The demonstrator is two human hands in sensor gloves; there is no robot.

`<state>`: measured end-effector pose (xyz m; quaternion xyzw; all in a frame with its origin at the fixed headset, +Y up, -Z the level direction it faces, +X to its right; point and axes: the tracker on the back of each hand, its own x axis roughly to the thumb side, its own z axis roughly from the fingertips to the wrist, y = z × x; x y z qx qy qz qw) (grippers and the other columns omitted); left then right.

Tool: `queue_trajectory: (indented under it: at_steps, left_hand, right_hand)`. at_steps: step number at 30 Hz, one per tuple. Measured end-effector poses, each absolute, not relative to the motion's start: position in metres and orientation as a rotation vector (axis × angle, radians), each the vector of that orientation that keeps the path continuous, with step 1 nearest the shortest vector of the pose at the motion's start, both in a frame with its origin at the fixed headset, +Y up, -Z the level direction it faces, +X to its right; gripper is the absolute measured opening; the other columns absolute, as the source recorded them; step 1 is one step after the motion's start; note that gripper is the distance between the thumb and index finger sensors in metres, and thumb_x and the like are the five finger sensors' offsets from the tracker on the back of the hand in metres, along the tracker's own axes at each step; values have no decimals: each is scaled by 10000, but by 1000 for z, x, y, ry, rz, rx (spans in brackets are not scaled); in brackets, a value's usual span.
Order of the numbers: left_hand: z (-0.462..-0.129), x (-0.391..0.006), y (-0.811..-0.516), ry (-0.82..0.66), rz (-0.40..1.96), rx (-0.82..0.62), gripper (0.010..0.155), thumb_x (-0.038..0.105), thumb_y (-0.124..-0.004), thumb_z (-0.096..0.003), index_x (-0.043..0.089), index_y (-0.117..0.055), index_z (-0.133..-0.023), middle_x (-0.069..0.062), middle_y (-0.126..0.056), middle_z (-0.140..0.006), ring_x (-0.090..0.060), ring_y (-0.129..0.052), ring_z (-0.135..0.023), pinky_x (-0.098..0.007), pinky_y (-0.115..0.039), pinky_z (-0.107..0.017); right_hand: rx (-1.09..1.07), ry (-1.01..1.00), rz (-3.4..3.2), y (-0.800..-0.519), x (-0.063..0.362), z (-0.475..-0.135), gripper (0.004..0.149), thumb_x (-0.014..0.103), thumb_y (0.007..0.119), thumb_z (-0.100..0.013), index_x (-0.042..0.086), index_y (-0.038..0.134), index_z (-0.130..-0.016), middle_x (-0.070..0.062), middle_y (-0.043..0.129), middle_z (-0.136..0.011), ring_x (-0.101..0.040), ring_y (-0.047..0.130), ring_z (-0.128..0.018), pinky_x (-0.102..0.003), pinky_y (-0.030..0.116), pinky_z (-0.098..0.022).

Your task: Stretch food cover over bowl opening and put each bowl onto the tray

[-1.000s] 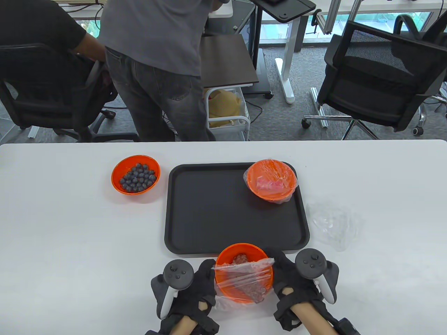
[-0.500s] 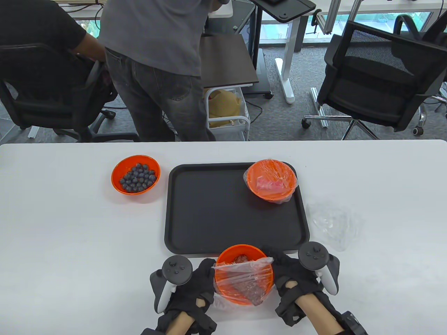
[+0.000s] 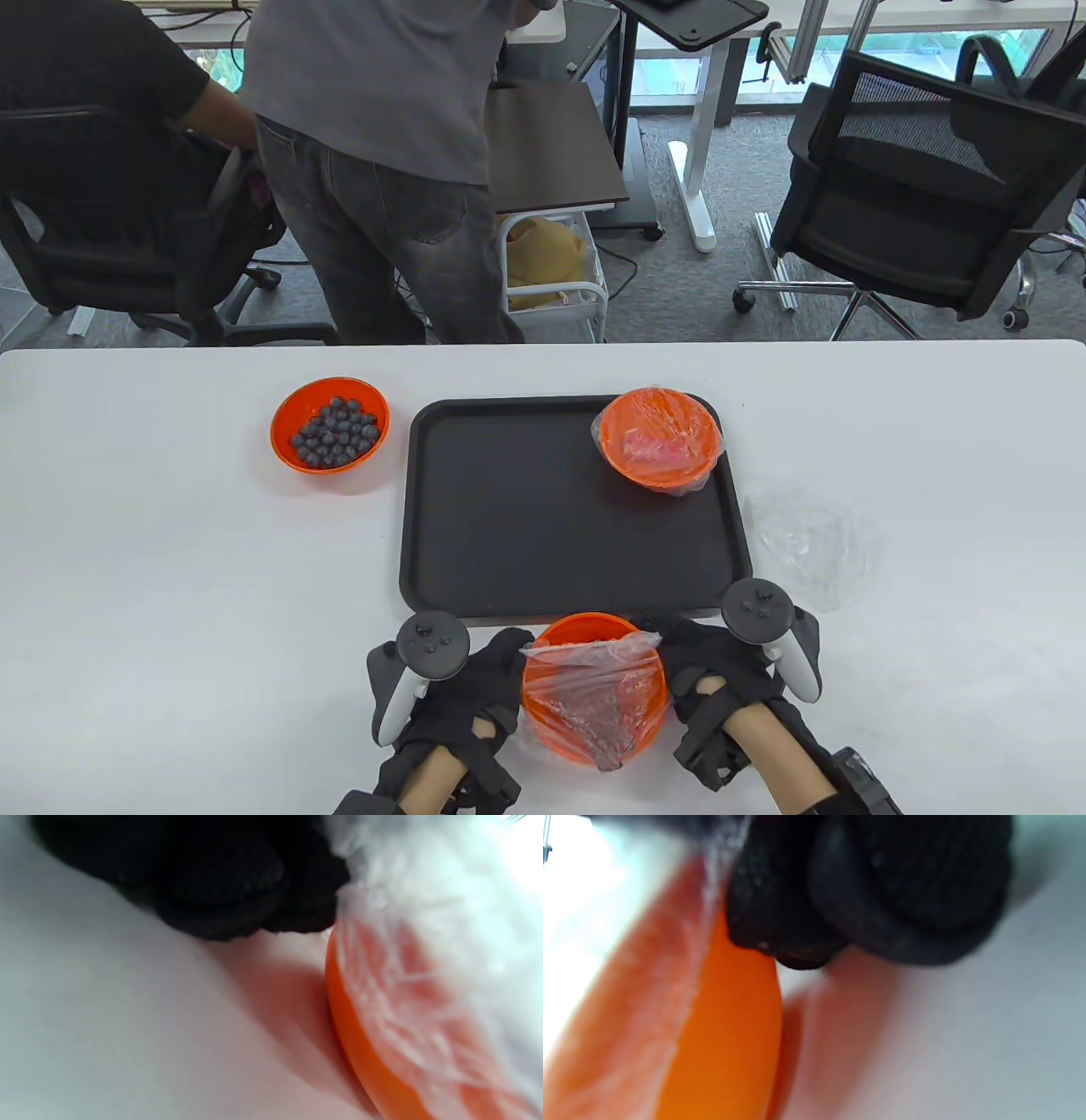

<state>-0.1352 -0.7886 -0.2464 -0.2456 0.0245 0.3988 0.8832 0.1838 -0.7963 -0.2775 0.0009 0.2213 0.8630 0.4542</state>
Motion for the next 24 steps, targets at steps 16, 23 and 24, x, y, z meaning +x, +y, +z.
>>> queue_trajectory:
  at_steps: [16,23,24]
  left_hand:
    - [-264,-137,-790,67,876,-653,475,467,-676,-522,224,-800,-910,76,-1059,-448,-245,-1065,-297,-412,-923,-239]
    - [-268,-138,-789,90,849,-656,474,488,-692,-516,221,-826,-885,78,-1068,-420,-238,-1069,-268,-406,-926,-219]
    - [-269,-138,-790,97,853,-654,475,493,-697,-515,220,-833,-879,79,-1071,-412,-238,-1070,-259,-405,-927,-214]
  right_hand:
    - [-76,572,2143,-797,187,-285,480,280,840,-479,70,870,-910,-33,1083,-633,-133,1090,-202,-273,971,-52]
    - [-129,556,2173,-795,186,-286,478,318,873,-473,48,908,-865,-35,1120,-561,-129,1112,-161,-265,977,-23]
    - [-138,553,2178,-794,186,-286,477,325,875,-472,44,914,-854,-34,1122,-553,-125,1113,-153,-263,977,-18]
